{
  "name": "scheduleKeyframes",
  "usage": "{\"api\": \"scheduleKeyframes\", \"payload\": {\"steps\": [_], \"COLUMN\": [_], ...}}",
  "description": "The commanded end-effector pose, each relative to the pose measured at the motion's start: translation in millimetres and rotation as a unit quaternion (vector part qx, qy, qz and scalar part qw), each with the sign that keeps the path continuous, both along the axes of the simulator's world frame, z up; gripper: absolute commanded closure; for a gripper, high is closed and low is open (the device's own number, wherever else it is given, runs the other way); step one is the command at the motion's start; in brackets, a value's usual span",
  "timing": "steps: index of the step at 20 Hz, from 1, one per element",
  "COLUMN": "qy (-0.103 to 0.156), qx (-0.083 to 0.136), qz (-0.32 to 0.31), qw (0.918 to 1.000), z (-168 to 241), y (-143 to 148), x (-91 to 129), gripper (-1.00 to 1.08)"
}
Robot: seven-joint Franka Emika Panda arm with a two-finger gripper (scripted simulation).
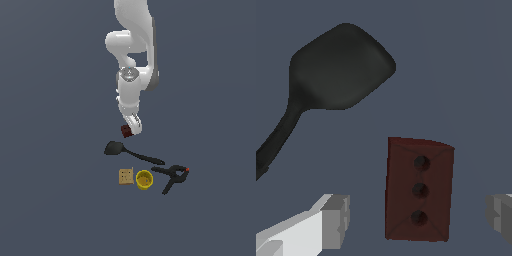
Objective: Pick up a designated object from a clutter of objects.
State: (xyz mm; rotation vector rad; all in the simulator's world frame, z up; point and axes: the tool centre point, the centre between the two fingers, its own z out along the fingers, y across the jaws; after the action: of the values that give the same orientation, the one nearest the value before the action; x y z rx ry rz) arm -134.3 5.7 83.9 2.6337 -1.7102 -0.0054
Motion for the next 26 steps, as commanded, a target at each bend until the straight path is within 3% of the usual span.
{"api": "scheduleKeyframes", "payload": {"steps": [1, 14, 26], "qy": [-0.001, -0.002, -0.002], "qx": [0.000, -0.001, 0.000], "qz": [-0.015, -0.029, -0.031], "qw": [0.9999, 0.9996, 0.9995], "z": [-3, -12, -52], "y": [0, 0, 0], "x": [-4, -9, -10], "gripper": [-0.92, -0.92, -0.92]}}
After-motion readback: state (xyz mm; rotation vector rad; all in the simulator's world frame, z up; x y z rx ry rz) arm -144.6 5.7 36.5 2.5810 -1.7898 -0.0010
